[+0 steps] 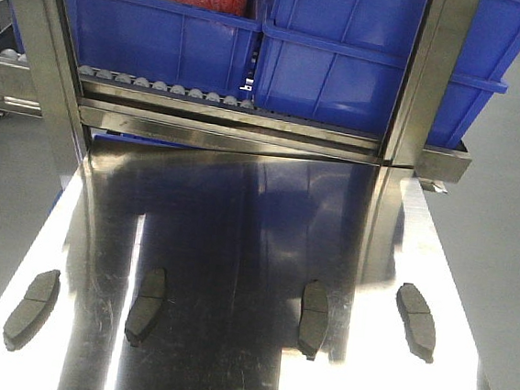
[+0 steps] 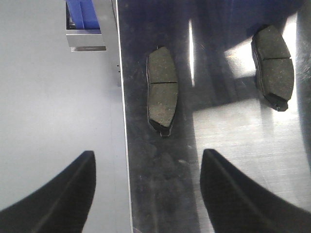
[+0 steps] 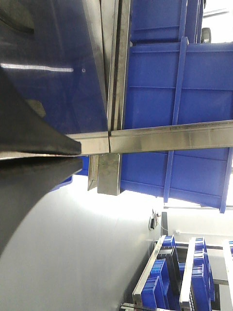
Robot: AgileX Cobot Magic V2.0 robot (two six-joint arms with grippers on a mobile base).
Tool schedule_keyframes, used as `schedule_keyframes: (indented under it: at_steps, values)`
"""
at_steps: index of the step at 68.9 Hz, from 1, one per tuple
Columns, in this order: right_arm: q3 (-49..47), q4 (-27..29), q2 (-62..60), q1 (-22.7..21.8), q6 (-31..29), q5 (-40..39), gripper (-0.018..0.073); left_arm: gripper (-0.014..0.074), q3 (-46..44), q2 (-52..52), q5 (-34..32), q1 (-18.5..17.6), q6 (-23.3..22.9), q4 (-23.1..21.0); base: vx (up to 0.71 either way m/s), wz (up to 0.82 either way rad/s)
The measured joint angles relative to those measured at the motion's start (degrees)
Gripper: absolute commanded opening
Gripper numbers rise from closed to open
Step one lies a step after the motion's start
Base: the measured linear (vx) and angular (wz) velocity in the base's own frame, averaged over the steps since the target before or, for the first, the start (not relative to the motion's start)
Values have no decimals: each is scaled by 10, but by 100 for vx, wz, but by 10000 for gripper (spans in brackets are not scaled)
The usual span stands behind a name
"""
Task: Move and align brake pads A on conveyor
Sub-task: 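Lower the left gripper over the brake pad nearest the left arm, then close the left gripper on the grey brake pad and lift it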
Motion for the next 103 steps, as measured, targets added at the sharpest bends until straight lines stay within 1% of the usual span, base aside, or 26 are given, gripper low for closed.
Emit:
schedule_keyframes:
  at_steps: [8,18,31,47,57,65,77,87,103]
  values:
    - [0,0,0,0,0,0,-11,472,0,0,0,0,1,-1,0,0]
    - [0,0,0,0,0,0,-11,472,0,0,-4,0,-18,-5,0,0]
    - [0,0,0,0,0,0,-11,472,-25,21,-10,0,-14,-5,0,0]
    - [0,0,0,0,0,0,-11,472,-113,138,31,-3,-8,-5,0,0]
    - [0,0,0,0,0,0,-11,472,-145,221,38,-30,-8,-3,0,0]
    - [0,0,0,0,0,0,-11,472,-157,280,23,-49,-13,-3,0,0]
    - [0,0,0,0,0,0,-11,472,-177,357,-11,-53,-33,-3,0,0]
    - [0,0,0,0,0,0,-11,472,-194,404,-24,-57,-30,-3,0,0]
    - [0,0,0,0,0,0,-11,472,-209,456,-27,-71,-25,17,0,0]
